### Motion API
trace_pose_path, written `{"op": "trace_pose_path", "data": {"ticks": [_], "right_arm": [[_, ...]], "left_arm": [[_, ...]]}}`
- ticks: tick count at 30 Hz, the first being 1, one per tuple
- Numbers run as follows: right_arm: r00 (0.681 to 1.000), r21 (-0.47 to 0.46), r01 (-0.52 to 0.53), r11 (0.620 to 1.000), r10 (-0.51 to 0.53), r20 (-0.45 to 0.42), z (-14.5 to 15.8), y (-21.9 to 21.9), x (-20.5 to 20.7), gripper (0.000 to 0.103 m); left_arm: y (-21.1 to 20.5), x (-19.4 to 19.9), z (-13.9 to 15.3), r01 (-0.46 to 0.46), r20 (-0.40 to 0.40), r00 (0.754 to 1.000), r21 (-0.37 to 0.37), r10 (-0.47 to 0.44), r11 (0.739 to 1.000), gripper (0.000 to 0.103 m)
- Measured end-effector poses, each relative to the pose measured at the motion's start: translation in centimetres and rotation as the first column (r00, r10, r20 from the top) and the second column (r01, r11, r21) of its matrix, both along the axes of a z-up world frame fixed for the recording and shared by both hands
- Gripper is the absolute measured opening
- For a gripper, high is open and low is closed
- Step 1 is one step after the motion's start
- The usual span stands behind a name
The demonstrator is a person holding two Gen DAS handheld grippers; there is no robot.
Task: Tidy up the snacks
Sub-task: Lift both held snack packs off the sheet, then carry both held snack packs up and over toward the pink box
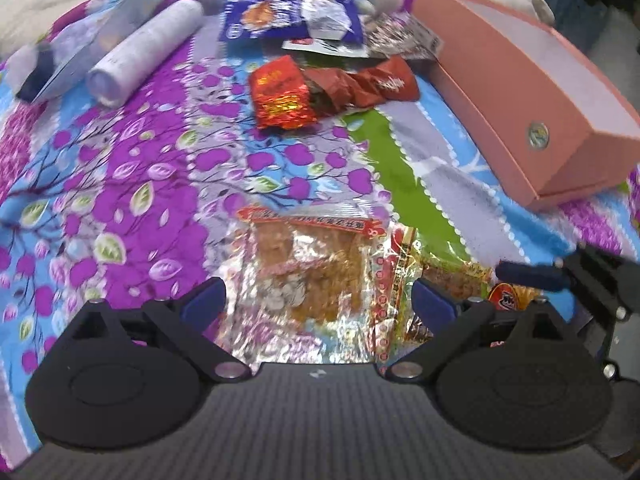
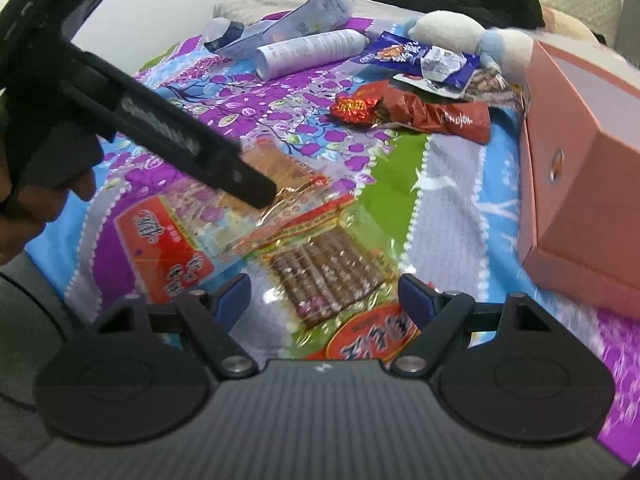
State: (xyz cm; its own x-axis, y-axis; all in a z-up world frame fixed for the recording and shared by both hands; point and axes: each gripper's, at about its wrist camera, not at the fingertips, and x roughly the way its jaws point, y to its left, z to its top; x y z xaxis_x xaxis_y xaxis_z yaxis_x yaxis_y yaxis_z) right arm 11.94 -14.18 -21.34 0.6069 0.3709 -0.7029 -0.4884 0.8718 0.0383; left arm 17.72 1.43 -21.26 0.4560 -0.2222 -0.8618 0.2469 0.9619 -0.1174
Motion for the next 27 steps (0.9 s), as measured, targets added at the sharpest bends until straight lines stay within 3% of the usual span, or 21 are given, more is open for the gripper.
{"op": "trace_pose_path", "data": {"ticks": [8, 10, 16, 22, 25, 27], "right_arm": [[0.993, -0.071, -0.121, 0.99, 0.119, -0.023, -1.4, 0.9, 1.7, 0.087], [0.991, -0.091, -0.135, 0.987, 0.134, -0.023, -1.9, 1.2, 1.7, 0.093], [0.992, -0.087, -0.123, 0.989, 0.121, -0.029, -2.0, 1.3, 1.6, 0.093], [0.989, -0.1, -0.144, 0.985, 0.141, -0.033, -1.3, 1.3, 1.4, 0.069], [0.986, -0.13, -0.166, 0.978, 0.163, -0.032, -0.9, 1.6, 1.6, 0.059], [0.986, -0.127, -0.168, 0.978, 0.165, -0.036, -0.7, 1.5, 1.7, 0.058]], "left_arm": [[-1.3, 1.9, -1.9, 0.004, -0.028, 1.0, 0.088, -0.002, 0.996, 0.101], [-1.4, 2.1, -2.4, 0.0, -0.03, 1.0, 0.09, 0.002, 0.996, 0.101], [-1.0, 3.1, -3.1, -0.062, -0.04, 0.997, 0.06, 0.065, 0.996, 0.1], [-1.1, 3.6, -2.9, -0.068, -0.063, 0.995, 0.051, 0.071, 0.996, 0.096], [-1.0, 3.7, -2.7, -0.069, -0.056, 0.996, 0.056, 0.072, 0.996, 0.087], [-0.7, 3.7, -2.4, -0.086, -0.045, 0.995, 0.059, 0.089, 0.995, 0.075]]}}
